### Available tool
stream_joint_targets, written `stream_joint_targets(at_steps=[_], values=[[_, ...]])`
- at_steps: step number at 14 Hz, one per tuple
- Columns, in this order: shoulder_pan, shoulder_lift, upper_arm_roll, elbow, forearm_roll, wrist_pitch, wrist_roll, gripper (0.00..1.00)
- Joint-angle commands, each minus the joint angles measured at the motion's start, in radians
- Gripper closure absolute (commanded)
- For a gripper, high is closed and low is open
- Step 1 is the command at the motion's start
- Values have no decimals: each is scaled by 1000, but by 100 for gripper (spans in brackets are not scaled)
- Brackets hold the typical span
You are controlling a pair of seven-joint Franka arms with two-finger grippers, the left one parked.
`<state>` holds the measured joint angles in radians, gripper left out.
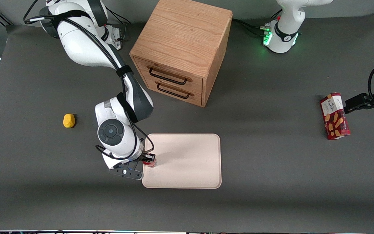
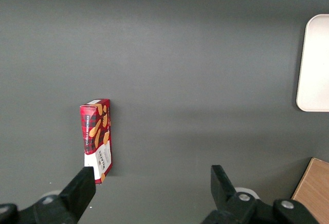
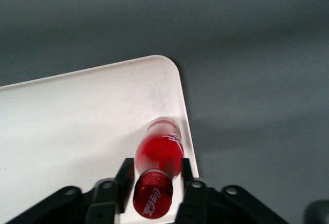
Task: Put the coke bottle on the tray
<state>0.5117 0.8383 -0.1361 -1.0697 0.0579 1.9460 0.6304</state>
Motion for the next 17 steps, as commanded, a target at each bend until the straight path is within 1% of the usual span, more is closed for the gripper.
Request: stream_joint_targets(at_steps=[1,6,11,13,15,17], values=[[2,-36,-3,-6,16,-10,15,0],[2,-200,-5,-7,16,-215,17,0],[-7,-411,-14,-10,10,-444,5,0],[-19,-494,-13,-30,-12,-528,-20,0],[-65,-612,-11,-152,-26,-542,-134,0],[-143,-688,-2,-232,-26,-541,-237,0]])
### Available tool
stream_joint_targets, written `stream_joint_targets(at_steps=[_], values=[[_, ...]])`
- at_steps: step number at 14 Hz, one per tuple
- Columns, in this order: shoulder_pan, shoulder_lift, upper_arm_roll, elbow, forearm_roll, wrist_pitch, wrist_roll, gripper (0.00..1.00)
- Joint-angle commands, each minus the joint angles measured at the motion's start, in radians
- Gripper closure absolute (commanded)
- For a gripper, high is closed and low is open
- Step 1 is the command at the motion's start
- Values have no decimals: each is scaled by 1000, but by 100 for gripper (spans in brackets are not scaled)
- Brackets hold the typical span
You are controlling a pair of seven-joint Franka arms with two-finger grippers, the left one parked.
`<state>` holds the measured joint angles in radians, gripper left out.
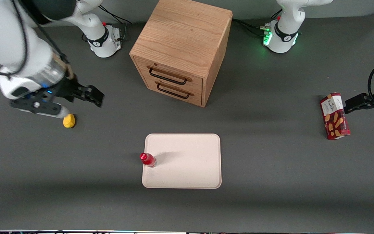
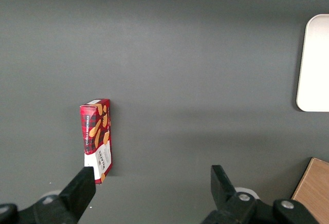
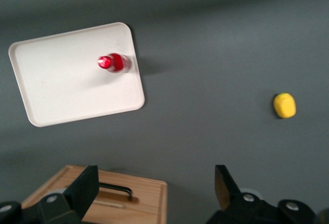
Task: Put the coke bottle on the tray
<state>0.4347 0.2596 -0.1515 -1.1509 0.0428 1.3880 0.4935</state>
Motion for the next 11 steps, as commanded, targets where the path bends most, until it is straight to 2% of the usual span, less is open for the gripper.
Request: stream_joint_targets(at_steps=[1,3,7,8,11], values=[[-103,-134,15,-171,-11,17,-160,0],[-192,-180,32,-214,-8,19,-286,0],[-489,-276,222,-321,-11,45,-448,0],[-526,-290,233,-345,-11,63,-513,0],[-530,-290,210,-355,-12,74,-558,0]])
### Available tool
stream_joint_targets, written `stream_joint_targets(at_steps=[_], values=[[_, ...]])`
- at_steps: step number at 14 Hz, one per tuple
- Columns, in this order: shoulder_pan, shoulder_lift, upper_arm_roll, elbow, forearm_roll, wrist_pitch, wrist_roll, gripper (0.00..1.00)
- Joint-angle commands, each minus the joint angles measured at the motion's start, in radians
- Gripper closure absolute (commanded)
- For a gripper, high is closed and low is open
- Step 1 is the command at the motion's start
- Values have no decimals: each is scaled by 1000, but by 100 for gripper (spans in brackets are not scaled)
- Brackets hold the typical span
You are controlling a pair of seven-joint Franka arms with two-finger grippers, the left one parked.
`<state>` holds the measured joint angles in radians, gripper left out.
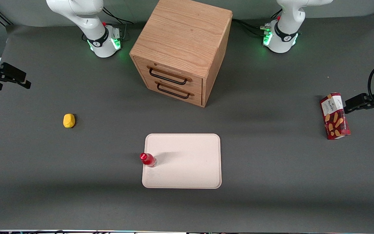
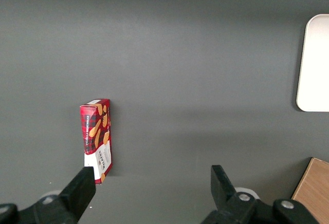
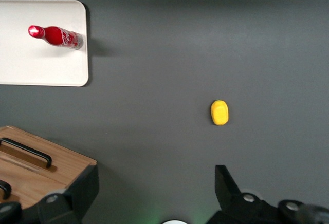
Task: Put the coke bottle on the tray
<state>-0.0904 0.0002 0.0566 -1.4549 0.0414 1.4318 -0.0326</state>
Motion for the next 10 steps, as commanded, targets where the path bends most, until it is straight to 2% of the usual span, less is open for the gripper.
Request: stream_joint_targets(at_steps=[1,5,10], values=[[-5,-32,-7,-65,-9,41,-33,0],[106,-57,-162,-153,-9,131,-61,0],[61,-65,-146,-194,-11,174,-110,0]])
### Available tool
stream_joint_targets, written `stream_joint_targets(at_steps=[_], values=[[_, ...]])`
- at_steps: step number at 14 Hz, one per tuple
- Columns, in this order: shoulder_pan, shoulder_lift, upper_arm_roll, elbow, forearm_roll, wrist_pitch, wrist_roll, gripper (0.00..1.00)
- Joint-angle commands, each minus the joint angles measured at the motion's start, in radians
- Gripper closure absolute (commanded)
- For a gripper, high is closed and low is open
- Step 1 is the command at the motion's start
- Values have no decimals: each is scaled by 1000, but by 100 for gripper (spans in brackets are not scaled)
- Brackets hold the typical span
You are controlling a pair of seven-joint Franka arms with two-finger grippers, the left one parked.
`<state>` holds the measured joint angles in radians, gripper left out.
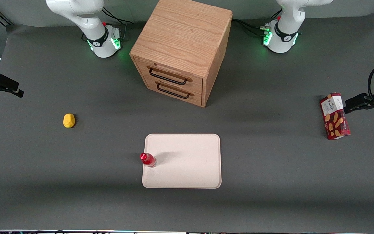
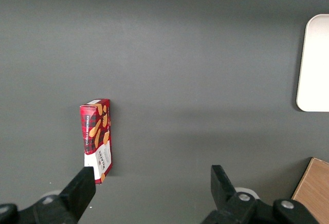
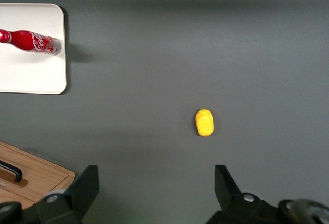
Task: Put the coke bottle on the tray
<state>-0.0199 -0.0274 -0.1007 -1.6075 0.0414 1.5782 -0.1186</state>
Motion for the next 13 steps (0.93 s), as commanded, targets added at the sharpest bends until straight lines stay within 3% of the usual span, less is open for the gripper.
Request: stream_joint_targets(at_steps=[1,5,13], values=[[-18,-31,24,-40,-11,29,-21,0],[-5,-23,27,-34,-55,46,-7,0],[-5,-22,27,-32,-52,40,5,0]])
